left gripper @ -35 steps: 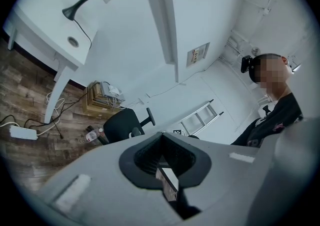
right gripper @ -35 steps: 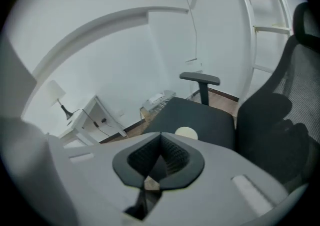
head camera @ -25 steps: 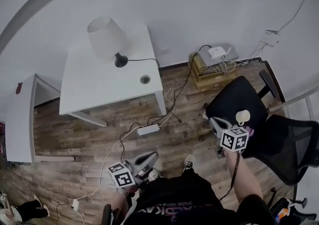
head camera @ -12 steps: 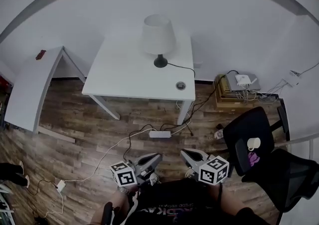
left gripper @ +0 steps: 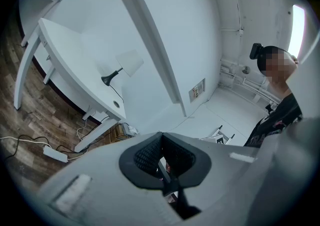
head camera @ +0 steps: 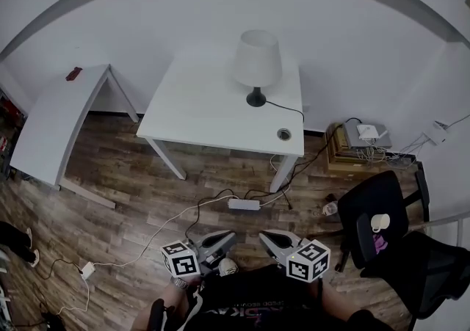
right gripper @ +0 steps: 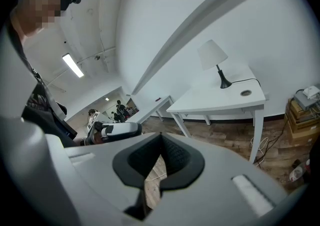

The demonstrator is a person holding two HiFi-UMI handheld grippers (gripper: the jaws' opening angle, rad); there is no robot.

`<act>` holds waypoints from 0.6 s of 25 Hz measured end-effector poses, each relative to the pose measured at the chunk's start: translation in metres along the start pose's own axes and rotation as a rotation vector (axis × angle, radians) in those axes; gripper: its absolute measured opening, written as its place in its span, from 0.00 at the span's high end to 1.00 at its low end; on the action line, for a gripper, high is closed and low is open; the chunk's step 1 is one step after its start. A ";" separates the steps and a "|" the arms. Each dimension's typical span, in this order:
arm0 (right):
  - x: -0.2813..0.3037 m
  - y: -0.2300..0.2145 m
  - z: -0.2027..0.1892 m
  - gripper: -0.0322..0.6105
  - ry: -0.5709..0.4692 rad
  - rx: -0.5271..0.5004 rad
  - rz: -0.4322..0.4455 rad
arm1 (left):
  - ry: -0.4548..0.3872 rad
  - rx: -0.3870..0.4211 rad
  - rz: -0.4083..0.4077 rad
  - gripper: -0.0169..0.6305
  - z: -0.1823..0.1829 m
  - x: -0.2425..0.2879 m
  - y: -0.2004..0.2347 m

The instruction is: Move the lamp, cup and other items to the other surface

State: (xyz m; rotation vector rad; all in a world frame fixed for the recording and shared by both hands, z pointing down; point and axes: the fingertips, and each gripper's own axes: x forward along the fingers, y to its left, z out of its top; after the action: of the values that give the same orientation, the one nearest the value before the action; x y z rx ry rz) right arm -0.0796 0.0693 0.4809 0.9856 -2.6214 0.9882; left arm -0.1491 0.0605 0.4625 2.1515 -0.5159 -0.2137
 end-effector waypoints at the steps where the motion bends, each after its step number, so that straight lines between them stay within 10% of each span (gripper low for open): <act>1: 0.003 0.003 -0.002 0.95 0.002 0.001 0.005 | -0.003 -0.002 0.001 0.98 0.001 -0.004 0.002; 15: 0.020 0.035 -0.029 0.94 0.045 -0.039 0.024 | 0.032 -0.019 -0.022 0.98 -0.006 -0.024 0.006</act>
State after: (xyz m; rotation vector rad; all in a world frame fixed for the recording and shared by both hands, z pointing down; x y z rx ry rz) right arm -0.1191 0.0972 0.4925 0.9150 -2.6113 0.9488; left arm -0.1704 0.0727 0.4700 2.1392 -0.4704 -0.1957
